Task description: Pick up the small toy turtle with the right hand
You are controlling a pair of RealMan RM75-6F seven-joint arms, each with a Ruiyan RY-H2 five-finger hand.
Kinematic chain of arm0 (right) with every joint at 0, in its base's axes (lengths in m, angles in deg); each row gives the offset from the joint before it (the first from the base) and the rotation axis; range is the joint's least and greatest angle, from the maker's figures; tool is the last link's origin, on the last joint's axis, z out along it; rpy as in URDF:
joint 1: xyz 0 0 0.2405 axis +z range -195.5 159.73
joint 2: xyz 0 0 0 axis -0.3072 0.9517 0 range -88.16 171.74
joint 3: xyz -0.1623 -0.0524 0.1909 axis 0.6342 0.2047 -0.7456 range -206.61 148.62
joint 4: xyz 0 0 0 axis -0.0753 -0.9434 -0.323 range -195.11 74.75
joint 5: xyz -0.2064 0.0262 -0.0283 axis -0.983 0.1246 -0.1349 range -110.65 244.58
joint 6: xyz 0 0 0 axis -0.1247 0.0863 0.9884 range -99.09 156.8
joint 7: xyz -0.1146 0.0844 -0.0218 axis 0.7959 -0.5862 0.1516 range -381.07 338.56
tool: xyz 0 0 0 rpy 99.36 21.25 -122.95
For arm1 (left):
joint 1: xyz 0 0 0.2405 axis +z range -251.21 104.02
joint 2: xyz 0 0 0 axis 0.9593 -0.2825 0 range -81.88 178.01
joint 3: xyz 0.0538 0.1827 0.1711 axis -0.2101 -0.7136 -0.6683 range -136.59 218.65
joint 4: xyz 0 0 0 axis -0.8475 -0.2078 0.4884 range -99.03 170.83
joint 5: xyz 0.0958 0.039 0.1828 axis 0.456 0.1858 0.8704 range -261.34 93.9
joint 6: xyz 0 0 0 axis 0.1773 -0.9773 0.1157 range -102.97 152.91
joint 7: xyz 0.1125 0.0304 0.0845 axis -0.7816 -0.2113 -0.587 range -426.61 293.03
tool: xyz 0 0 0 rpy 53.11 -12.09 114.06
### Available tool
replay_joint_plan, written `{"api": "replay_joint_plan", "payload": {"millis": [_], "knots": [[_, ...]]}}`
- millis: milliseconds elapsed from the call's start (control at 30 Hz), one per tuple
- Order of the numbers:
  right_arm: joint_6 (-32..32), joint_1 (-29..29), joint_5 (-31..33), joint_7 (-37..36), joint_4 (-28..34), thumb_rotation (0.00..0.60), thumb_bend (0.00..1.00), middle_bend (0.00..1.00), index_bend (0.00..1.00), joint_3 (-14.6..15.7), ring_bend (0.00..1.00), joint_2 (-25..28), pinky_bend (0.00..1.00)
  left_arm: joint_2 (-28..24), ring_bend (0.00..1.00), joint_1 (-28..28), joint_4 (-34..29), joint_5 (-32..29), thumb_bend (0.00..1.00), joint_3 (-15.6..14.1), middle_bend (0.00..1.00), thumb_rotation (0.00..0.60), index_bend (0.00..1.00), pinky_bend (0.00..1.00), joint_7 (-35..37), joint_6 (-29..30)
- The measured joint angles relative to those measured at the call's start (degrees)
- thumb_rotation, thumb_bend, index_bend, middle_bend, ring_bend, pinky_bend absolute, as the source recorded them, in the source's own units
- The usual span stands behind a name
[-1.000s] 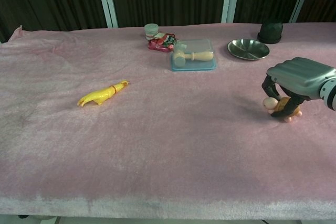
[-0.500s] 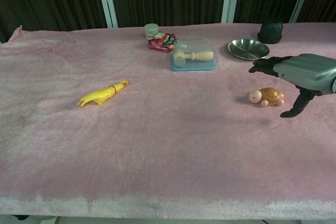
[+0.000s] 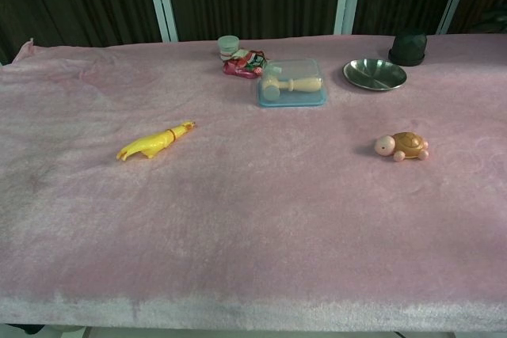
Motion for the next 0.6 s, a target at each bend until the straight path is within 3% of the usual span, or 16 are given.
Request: {"api": "replay_joint_plan", "payload": {"millis": [100, 200, 333, 600], "knots": [[8.4, -6.46, -3.37, -2.88, 0.06, 0.6, 0.25, 0.0, 0.0, 1.8, 0.0, 0.89, 0.0, 0.17, 0.0, -0.01, -0.08, 0.27, 0.45, -0.09, 0.0, 0.6, 0.0, 0.04, -0.48, 0.1], [12.06, -10.24, -4.9, -7.5, -1.1, 0.6, 0.25, 0.0, 0.0, 2.89, 0.0, 1.55, 0.0, 0.41, 0.0, -0.22, 0.02, 0.88, 0.45, -0.18, 0.0, 0.6, 0.0, 0.04, -0.56, 0.09], [10.62, -11.12, -5.82, -11.33, -2.64, 0.6, 0.25, 0.0, 0.0, 3.05, 0.0, 2.27, 0.0, 0.76, 0.0, -0.56, 0.58, 0.99, 0.45, -0.12, 0.0, 0.6, 0.0, 0.04, -0.41, -0.24], [8.3, -11.99, -6.85, -12.38, -3.55, 0.6, 0.25, 0.0, 0.0, 2.01, 0.0, 2.71, 0.0, 0.92, 0.0, -1.01, 0.51, 0.56, 0.45, -0.09, 0.0, 0.6, 0.0, 0.04, -1.0, -1.08]]}}
